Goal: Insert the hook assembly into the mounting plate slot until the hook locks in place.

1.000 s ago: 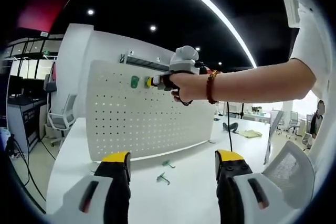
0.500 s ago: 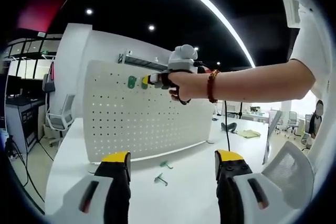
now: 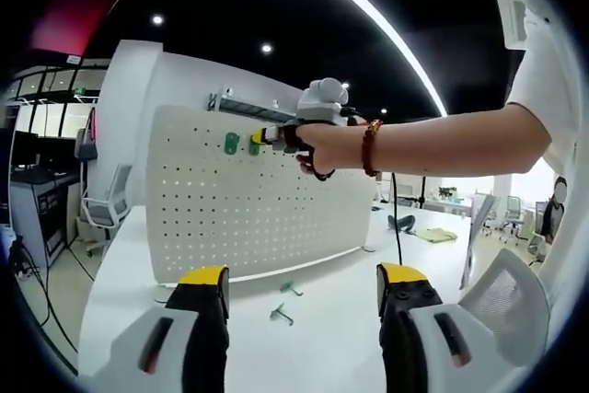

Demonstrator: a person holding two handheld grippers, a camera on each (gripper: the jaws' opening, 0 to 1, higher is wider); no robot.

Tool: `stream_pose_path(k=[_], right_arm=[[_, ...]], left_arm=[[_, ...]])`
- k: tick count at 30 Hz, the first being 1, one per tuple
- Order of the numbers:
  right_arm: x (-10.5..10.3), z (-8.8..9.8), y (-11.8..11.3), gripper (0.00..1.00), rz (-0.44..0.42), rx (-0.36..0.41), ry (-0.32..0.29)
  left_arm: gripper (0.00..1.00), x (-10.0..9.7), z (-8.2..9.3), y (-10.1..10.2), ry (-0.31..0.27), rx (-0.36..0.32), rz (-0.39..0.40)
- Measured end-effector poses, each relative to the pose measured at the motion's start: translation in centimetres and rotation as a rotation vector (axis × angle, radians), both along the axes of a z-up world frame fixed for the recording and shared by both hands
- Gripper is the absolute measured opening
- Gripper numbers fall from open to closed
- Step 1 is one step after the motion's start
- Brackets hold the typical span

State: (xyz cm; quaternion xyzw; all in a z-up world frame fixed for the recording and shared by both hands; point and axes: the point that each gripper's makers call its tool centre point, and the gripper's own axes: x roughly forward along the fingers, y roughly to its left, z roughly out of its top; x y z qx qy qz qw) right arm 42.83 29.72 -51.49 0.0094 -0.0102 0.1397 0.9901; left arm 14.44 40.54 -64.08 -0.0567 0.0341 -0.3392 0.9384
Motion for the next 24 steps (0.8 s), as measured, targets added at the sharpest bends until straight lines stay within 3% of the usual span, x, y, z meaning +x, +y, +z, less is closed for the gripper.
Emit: stream_pose_path(k=[11, 14, 24], right_arm=[[-0.1, 0.1, 1.1, 0.03, 0.048, -0.014, 0.004], [-0.3, 0.0, 1.0, 0.07, 0.046, -0.019, 0.004], [-2.5, 1.0, 1.1, 0.09, 0.091, -0.013, -0.022]], left_arm=[[0.66, 0.0, 0.0, 0.1, -0.002, 0.001, 0.002], [0.66, 0.1, 0.0, 0.2, -0.002, 0.003, 0.004], [0.66, -0.6, 0.4, -0.4, 0.0, 0.024, -0.01]])
